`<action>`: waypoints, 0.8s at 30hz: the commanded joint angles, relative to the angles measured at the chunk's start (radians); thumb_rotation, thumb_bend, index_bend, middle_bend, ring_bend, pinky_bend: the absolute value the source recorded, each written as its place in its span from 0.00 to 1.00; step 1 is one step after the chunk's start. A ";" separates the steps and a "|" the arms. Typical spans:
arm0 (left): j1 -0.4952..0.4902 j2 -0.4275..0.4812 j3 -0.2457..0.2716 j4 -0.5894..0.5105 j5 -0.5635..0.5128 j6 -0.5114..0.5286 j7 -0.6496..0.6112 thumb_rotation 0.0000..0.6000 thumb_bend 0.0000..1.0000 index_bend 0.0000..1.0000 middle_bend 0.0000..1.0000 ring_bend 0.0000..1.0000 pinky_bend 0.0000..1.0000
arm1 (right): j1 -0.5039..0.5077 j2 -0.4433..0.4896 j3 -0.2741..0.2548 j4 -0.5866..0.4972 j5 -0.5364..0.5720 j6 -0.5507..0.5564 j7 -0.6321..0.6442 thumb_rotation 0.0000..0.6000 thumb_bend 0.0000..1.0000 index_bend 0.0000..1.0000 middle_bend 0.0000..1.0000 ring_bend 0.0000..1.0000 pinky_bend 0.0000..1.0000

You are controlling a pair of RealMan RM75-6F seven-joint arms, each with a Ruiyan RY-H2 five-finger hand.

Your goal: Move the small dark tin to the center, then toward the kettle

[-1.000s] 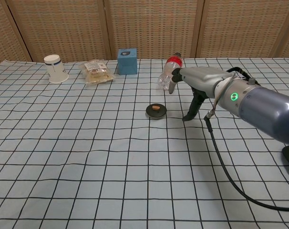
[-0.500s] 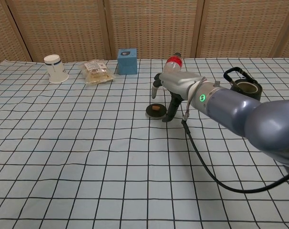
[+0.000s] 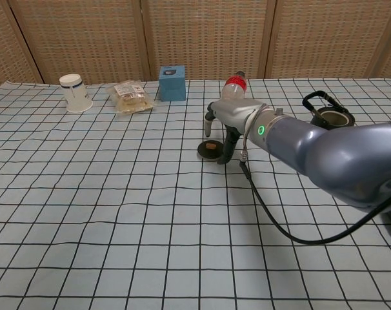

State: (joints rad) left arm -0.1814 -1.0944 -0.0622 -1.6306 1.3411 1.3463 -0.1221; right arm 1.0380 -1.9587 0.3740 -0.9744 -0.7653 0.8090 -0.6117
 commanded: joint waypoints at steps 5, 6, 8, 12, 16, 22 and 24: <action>-0.001 -0.001 -0.004 0.001 0.001 -0.010 -0.007 1.00 0.13 0.00 0.00 0.00 0.00 | 0.022 -0.020 -0.004 0.054 0.003 -0.020 0.010 1.00 0.33 0.38 0.09 0.00 0.00; -0.001 -0.002 -0.005 0.002 0.002 -0.010 -0.009 1.00 0.13 0.00 0.00 0.00 0.00 | 0.024 -0.022 -0.005 0.060 0.004 -0.022 0.010 1.00 0.33 0.38 0.09 0.00 0.00; -0.001 -0.004 -0.005 0.003 0.003 -0.012 -0.011 1.00 0.13 0.00 0.00 0.00 0.00 | 0.026 -0.026 -0.006 0.070 0.004 -0.025 0.013 1.00 0.33 0.38 0.09 0.00 0.00; -0.002 -0.004 -0.007 0.005 0.003 -0.019 -0.015 1.00 0.13 0.00 0.00 0.00 0.00 | 0.033 -0.037 -0.009 0.102 0.004 -0.035 0.017 1.00 0.33 0.39 0.09 0.00 0.00; -0.002 -0.004 -0.008 0.009 0.000 -0.028 -0.020 1.00 0.13 0.00 0.00 0.00 0.00 | 0.039 -0.048 -0.011 0.124 0.000 -0.042 0.026 1.00 0.33 0.39 0.10 0.00 0.00; -0.001 -0.002 -0.010 0.009 0.002 -0.033 -0.030 1.00 0.13 0.00 0.00 0.00 0.00 | 0.042 -0.059 -0.012 0.147 -0.007 -0.048 0.040 1.00 0.33 0.42 0.11 0.00 0.00; -0.002 -0.001 -0.010 0.009 0.003 -0.037 -0.031 1.00 0.13 0.00 0.00 0.00 0.00 | 0.042 -0.062 -0.012 0.151 -0.009 -0.047 0.041 1.00 0.34 0.43 0.12 0.00 0.00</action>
State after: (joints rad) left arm -0.1836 -1.0955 -0.0723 -1.6217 1.3436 1.3095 -0.1533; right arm 1.0801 -2.0206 0.3618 -0.8234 -0.7738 0.7622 -0.5707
